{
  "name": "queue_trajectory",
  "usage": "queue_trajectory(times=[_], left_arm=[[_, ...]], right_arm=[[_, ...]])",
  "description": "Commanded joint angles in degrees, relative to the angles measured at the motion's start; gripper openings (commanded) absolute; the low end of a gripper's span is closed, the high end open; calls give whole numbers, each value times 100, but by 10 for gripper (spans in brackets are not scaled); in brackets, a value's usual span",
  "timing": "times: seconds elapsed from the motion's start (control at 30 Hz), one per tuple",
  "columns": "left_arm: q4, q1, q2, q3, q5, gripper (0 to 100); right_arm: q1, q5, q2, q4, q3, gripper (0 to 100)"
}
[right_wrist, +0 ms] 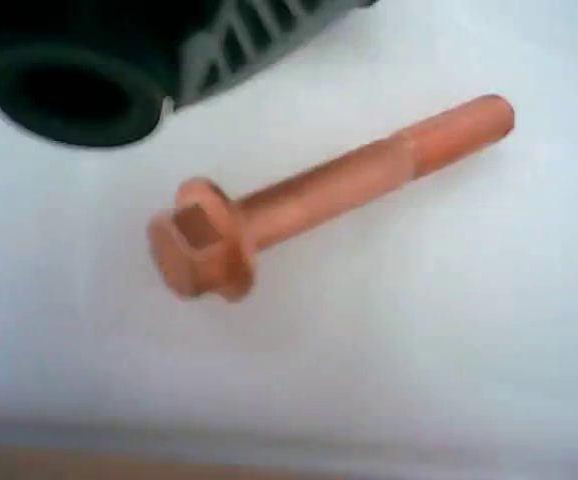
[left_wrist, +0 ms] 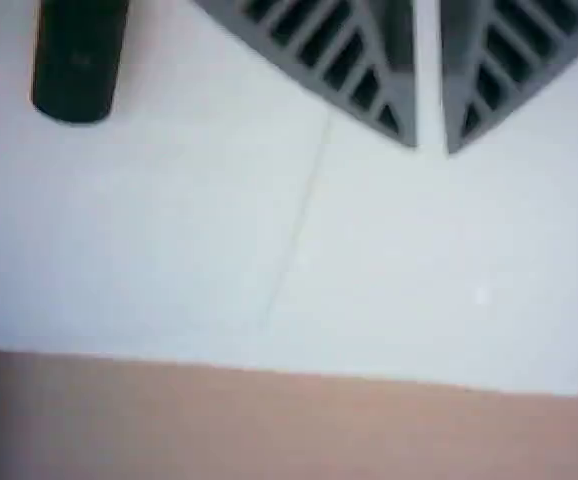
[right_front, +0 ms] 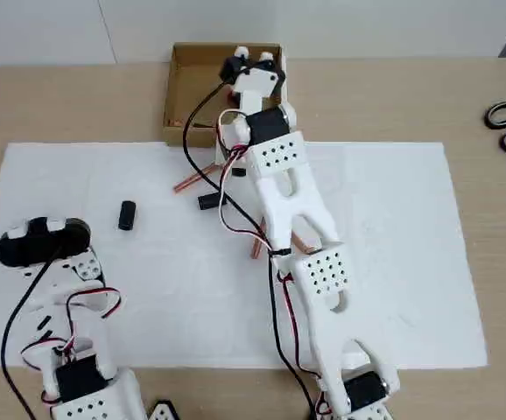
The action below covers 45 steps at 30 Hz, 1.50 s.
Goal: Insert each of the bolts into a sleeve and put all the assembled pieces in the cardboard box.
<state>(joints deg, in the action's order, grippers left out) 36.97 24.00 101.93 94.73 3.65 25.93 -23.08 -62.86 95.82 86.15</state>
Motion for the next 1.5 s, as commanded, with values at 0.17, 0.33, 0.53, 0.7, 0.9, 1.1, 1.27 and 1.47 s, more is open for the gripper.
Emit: queue_trajectory(times=[0.17, 0.33, 0.53, 0.7, 0.9, 1.1, 1.27, 1.47], left_arm=[[88, -44, -18, -312, 0, 6], [88, -70, -35, -321, 0, 7], [633, -835, -44, -787, 9, 7], [818, -1407, -44, -927, 9, 7], [1134, -1398, -44, -998, -18, 7], [1785, -1398, -53, -1385, -26, 7], [1846, -1398, -53, -1473, -9, 7], [3068, -1398, -53, -2158, -26, 7]], right_arm=[[-13, 2136, 1007, 101, 1020, 4], [-13, 2215, 1314, 180, 1011, 3], [-13, 2391, 1807, 189, 844, 3], [40, 2901, 2870, 189, -738, 3], [356, 2884, 4980, 154, -4202, 3], [602, 1934, 6949, -145, -6479, 5], [453, 1160, 8514, -690, -7798, 5], [-119, 615, 10404, -2325, -10303, 9]])
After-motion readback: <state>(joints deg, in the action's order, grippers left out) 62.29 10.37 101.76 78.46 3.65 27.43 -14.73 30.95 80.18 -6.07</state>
